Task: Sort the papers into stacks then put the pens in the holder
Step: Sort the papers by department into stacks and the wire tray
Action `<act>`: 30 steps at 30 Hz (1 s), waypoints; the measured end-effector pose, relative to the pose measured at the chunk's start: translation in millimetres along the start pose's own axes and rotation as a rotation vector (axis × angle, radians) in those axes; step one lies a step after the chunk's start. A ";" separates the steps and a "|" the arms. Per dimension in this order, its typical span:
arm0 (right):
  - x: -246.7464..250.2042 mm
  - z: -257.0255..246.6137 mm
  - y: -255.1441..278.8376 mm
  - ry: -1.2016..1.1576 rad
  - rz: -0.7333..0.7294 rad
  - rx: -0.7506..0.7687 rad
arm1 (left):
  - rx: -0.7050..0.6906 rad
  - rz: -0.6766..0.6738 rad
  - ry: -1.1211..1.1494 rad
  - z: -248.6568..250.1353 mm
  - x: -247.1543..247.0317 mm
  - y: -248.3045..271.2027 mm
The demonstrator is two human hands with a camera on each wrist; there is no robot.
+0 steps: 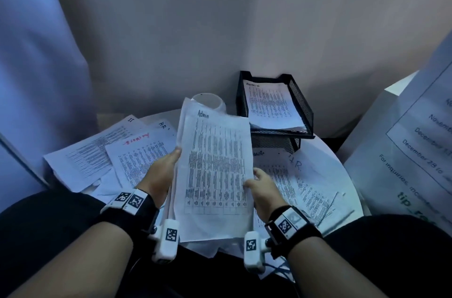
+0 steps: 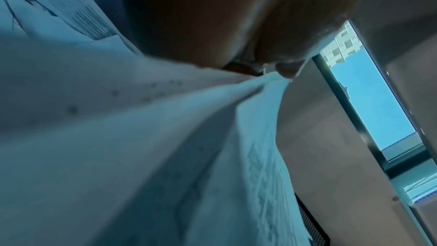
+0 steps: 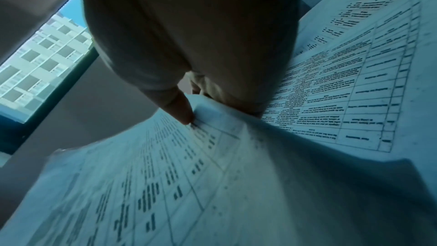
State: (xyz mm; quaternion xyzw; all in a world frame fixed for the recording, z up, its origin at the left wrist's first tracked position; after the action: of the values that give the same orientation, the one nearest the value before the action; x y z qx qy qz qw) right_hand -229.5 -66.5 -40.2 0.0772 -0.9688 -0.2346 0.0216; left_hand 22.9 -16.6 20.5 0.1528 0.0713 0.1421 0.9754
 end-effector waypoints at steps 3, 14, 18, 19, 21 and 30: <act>-1.1 3.2 -0.8 0.068 -0.016 0.003 | -0.024 -0.033 -0.218 -6.7 -2.7 -1.7; 114.8 33.0 -9.3 0.512 0.550 -0.232 | -0.073 0.056 -0.467 -15.9 1.6 -8.0; 131.8 66.2 -19.3 0.661 0.601 -0.347 | -0.075 0.060 -0.473 -15.0 1.4 -7.7; 133.2 72.4 -22.0 0.697 0.609 -0.353 | -0.074 0.064 -0.481 -15.0 2.0 -8.2; 133.2 76.1 -22.9 0.714 0.634 -0.330 | -0.076 0.080 -0.499 -15.5 4.9 -9.9; 122.9 50.0 -19.9 0.473 0.554 -0.216 | -0.040 0.211 -0.515 -16.1 26.4 -21.0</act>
State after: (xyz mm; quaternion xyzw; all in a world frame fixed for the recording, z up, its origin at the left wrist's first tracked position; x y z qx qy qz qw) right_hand -352.0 -81.1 -93.1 -0.1382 -0.8910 -0.2963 0.3150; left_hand 50.4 -23.4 -3.8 0.1709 -0.1982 0.2008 0.9440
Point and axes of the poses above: each hand's wrist, its own y-axis away from the middle knuckle, its own x-axis out of the back of the hand, z = x × y, the point moved 4 cm from there along -y, towards the middle knuckle, and after that the axes turned 1 degree about -z, right-handed, at the moved point
